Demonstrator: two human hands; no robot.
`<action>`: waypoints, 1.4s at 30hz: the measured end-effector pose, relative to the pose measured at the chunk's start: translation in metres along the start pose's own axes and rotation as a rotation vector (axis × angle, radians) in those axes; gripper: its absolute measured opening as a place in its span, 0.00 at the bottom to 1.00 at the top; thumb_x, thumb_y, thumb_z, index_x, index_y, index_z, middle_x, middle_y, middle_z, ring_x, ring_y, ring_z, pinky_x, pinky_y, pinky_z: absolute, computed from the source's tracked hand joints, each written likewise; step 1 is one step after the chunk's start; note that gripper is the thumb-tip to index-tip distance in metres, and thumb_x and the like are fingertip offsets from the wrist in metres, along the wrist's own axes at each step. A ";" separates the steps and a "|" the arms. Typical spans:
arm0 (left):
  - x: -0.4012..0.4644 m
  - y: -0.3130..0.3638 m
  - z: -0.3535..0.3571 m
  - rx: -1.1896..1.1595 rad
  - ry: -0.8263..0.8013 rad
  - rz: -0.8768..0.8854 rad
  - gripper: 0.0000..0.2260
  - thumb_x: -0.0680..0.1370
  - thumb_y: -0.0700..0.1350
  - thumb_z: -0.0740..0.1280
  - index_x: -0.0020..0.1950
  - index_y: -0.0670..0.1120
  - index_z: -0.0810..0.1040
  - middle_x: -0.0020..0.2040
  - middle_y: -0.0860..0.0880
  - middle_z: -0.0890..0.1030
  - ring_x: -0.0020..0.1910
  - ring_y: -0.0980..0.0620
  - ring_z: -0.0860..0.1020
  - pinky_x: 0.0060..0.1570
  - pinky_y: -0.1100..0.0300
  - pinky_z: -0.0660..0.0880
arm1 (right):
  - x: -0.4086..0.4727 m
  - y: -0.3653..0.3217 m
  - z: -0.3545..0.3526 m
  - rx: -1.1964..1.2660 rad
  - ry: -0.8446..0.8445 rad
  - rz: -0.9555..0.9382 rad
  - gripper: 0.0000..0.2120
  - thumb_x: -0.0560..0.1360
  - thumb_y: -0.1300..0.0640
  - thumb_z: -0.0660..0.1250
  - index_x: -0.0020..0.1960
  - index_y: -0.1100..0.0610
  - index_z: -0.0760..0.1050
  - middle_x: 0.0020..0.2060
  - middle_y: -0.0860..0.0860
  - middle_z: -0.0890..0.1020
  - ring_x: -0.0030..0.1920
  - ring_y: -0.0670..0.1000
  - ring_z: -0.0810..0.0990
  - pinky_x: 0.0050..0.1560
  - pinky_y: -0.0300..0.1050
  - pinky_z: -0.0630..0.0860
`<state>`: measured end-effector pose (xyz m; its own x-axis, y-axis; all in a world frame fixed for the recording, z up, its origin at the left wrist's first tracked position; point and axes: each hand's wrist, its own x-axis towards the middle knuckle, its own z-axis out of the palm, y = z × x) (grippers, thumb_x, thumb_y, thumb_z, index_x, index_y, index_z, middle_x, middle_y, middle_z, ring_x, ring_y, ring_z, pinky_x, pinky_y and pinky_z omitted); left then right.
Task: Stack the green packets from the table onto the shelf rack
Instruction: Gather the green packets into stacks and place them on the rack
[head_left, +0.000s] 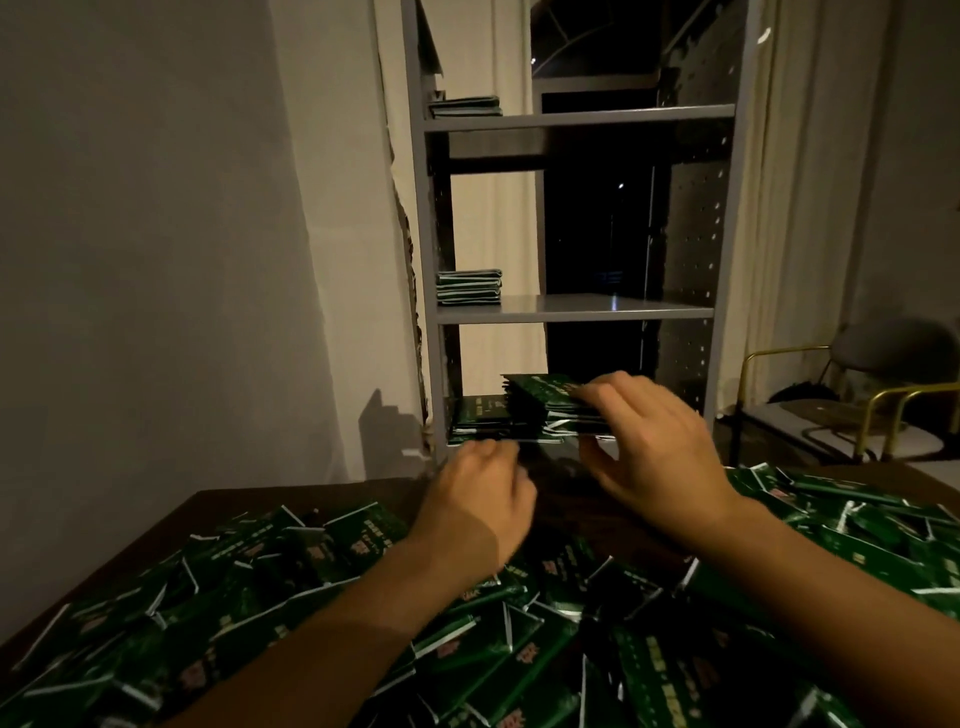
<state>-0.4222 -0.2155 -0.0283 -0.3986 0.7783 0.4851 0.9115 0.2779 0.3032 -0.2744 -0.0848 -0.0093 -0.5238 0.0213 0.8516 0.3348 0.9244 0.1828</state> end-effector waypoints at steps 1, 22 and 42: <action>-0.002 0.000 0.003 0.117 -0.027 0.096 0.17 0.84 0.50 0.56 0.70 0.45 0.73 0.64 0.47 0.76 0.64 0.49 0.72 0.65 0.55 0.70 | 0.003 -0.001 0.008 -0.007 -0.003 -0.012 0.22 0.69 0.59 0.77 0.61 0.59 0.76 0.52 0.53 0.79 0.49 0.53 0.78 0.46 0.46 0.77; 0.024 -0.028 0.030 0.256 -0.047 0.149 0.33 0.75 0.60 0.40 0.62 0.44 0.76 0.61 0.45 0.77 0.62 0.48 0.73 0.67 0.54 0.69 | 0.070 -0.019 0.121 0.043 -0.242 0.023 0.20 0.67 0.62 0.76 0.57 0.57 0.74 0.48 0.54 0.80 0.46 0.57 0.80 0.38 0.49 0.76; 0.054 -0.015 0.022 0.260 -0.254 -0.137 0.20 0.83 0.48 0.54 0.70 0.38 0.68 0.67 0.39 0.70 0.66 0.42 0.68 0.68 0.51 0.67 | 0.045 -0.003 0.115 0.266 -0.467 0.097 0.08 0.78 0.59 0.64 0.56 0.54 0.77 0.52 0.51 0.78 0.55 0.53 0.75 0.49 0.45 0.72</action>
<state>-0.4551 -0.1651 -0.0253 -0.5105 0.8295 0.2264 0.8598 0.4970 0.1174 -0.3894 -0.0427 -0.0278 -0.8127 0.2217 0.5389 0.2207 0.9730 -0.0675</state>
